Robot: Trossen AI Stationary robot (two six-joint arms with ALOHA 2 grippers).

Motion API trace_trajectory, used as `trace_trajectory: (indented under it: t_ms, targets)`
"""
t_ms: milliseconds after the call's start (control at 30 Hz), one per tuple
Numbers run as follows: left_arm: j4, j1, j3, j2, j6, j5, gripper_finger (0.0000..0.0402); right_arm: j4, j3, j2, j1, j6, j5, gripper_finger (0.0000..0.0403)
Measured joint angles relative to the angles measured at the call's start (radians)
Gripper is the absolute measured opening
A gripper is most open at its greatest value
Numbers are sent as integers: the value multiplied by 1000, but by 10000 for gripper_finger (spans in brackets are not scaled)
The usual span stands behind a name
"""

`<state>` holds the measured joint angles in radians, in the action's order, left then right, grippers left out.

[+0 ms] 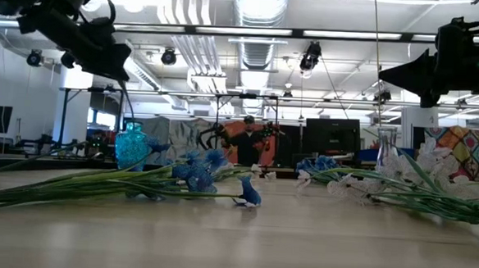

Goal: Sort flowers into vase by color
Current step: Put the top black tulip into the blue vase

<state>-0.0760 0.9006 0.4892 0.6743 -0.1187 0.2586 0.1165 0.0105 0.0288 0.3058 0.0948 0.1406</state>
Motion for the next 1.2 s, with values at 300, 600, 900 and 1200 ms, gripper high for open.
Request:
trace_trajectory:
  t_ms: [300,600,900,1200]
  targets:
    - [-131,-103,-1,-99,73,21,162,0,0,0,0,0,0,9]
    - [-154,-166,0,-142,102,23,162,0,0,0,0,0,0,9]
    - [-168,-167,20,-187,88,22,162,0,0,0,0,1,0,9]
    - [-221,-167,128,-182,76,-14,162,0,0,0,0,0,0,9]
